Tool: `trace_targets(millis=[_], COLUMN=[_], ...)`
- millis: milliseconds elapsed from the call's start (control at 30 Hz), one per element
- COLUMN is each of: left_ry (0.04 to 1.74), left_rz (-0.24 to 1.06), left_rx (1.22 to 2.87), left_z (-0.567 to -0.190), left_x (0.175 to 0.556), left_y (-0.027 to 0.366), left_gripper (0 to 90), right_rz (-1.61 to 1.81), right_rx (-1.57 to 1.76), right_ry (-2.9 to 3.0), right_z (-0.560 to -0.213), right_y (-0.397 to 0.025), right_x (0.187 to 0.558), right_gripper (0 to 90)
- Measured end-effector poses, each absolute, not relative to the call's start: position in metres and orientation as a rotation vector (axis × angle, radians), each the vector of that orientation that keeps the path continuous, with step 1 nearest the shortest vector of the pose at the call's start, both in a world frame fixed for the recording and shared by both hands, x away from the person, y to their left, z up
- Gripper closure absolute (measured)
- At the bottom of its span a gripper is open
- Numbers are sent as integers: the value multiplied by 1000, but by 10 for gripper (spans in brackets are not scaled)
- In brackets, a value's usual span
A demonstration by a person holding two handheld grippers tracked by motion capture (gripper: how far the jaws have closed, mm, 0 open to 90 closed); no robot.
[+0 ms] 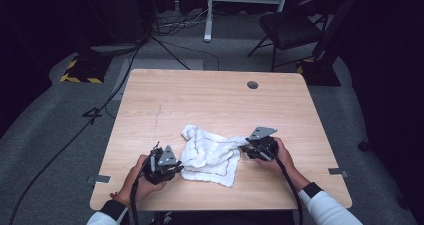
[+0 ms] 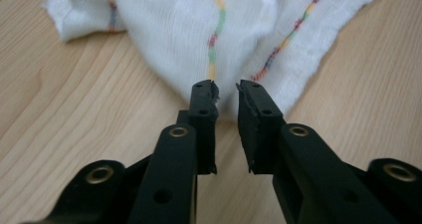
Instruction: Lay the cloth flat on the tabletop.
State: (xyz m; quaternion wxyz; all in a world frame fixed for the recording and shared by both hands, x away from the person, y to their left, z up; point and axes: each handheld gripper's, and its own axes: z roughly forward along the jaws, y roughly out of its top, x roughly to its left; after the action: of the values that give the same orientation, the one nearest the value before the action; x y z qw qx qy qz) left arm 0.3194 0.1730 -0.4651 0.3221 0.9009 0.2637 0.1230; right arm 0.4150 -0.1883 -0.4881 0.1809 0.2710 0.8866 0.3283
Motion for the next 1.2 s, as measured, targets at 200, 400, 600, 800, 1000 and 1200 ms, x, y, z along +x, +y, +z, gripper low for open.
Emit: trace_targets(millis=[200,400,600,800,1000,1200], left_ry=[775,795,808,912,1005,1004], left_rz=[346,398,372,340,290,284], left_rx=[2275,2142,2165,2269,2289,2282], left_z=[-463,-437,-438,-473,-490,-491], left_x=[327,381,443,492,499,495], left_y=[187,167,133,112,118,125], left_gripper=[570,431,386,365,320,301], right_rz=[958,986,979,974,948,979], right_rx=[727,709,713,731,744,768], right_ry=[2515,2493,2471,2447,2442,2461], right_z=[-482,-471,-467,-466,-470,-472], right_y=[-195,-205,-213,-217,-218,-221], right_x=[413,412,414,419,423,427], right_gripper=[756,777,779,768,733,677])
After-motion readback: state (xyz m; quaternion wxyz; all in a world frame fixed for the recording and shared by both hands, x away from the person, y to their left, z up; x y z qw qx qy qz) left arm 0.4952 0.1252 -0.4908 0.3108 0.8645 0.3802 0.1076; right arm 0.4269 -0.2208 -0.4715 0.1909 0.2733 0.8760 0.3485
